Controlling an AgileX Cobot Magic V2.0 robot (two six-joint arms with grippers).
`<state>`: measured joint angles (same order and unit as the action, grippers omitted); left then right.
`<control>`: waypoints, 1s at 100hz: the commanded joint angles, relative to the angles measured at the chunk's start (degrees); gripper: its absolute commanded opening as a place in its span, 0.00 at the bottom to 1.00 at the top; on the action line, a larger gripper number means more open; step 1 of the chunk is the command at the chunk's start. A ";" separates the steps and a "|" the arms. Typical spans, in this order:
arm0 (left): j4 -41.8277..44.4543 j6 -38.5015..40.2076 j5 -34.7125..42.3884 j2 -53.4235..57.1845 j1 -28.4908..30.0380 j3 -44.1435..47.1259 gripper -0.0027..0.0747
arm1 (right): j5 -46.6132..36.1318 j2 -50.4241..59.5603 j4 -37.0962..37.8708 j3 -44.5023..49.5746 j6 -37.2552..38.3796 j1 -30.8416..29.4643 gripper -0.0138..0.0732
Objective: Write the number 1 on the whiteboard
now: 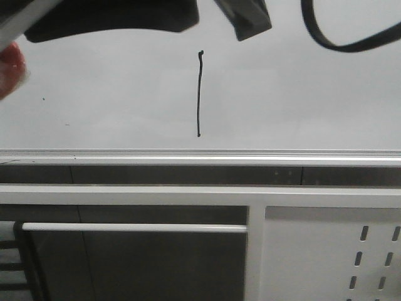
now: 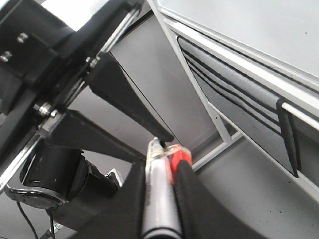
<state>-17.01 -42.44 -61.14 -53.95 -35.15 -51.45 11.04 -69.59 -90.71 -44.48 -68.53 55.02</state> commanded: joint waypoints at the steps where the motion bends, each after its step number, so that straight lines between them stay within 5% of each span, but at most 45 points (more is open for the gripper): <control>1: -1.47 0.86 6.25 0.39 -0.16 -2.46 0.08 | 4.68 1.07 -0.07 -1.43 -0.53 0.16 0.07; 20: -1.47 0.86 6.25 0.39 -0.16 -2.46 0.01 | 5.06 1.07 -0.07 -1.43 -0.53 0.16 0.07; 68: -1.47 0.86 6.90 0.39 -0.16 -2.46 0.01 | 5.65 1.07 -0.49 -1.43 -0.53 0.16 0.07; 100: -1.47 0.86 7.13 0.39 -0.16 -2.46 0.01 | 5.69 1.07 -1.97 -1.43 -0.53 0.16 0.42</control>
<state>-17.35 -43.18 -60.32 -53.95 -35.15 -51.54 12.04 -69.59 -91.79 -44.48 -68.53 54.92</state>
